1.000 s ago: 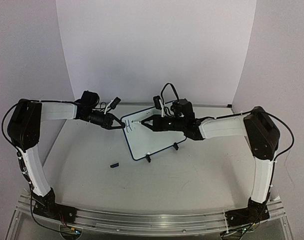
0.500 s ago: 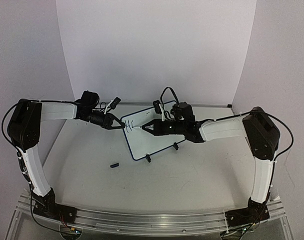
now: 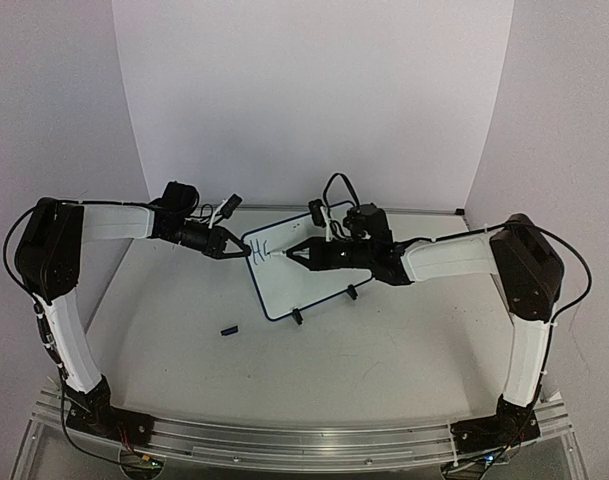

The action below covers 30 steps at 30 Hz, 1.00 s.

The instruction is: Write a sentence on the whiteboard

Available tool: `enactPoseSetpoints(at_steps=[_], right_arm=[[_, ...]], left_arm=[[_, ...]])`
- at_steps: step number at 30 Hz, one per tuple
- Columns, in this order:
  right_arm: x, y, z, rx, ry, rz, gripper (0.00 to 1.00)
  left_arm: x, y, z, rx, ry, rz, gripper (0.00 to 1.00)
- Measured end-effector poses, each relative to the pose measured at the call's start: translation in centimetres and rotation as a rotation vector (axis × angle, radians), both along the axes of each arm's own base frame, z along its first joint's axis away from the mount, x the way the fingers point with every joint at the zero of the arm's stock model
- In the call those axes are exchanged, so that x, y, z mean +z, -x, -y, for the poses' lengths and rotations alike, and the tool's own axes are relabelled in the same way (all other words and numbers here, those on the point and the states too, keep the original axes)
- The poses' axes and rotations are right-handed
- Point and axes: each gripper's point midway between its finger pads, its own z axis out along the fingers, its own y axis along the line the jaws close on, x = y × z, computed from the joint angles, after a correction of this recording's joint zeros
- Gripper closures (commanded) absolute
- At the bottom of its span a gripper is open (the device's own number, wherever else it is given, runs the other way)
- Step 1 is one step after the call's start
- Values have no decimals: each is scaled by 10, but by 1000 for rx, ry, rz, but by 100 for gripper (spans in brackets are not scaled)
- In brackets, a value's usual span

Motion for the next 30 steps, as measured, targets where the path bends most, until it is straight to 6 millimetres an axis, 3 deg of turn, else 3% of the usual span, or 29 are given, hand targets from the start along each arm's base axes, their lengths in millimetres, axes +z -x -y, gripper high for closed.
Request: enactPoseSetpoints(at_steps=[7, 18, 30], right_arm=[[2, -2, 0, -5, -2, 5, 100], [24, -13, -4, -33, -29, 47, 100], [24, -13, -3, -34, -30, 48, 100]], left_arm=[[0, 0, 0, 0, 0, 0, 100], [1, 1, 2, -6, 0, 5, 100], [1, 1, 2, -6, 0, 5, 100]])
